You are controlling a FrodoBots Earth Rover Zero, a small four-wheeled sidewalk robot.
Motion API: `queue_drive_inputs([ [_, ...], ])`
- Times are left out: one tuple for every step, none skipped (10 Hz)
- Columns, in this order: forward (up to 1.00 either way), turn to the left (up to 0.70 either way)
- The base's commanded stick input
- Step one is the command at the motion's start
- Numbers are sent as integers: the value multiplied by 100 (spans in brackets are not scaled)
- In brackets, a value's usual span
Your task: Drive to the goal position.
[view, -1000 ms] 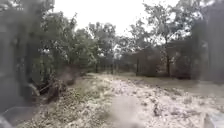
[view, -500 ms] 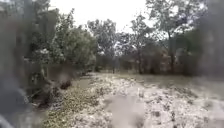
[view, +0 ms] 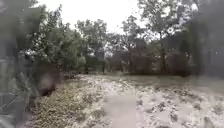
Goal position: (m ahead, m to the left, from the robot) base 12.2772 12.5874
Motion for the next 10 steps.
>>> queue_drive_inputs([
  [70, 0],
  [70, 0],
  [70, 0],
  [70, 0],
  [70, 0],
  [70, 0],
  [70, 0],
  [70, 0],
  [70, 0],
  [70, 0],
])
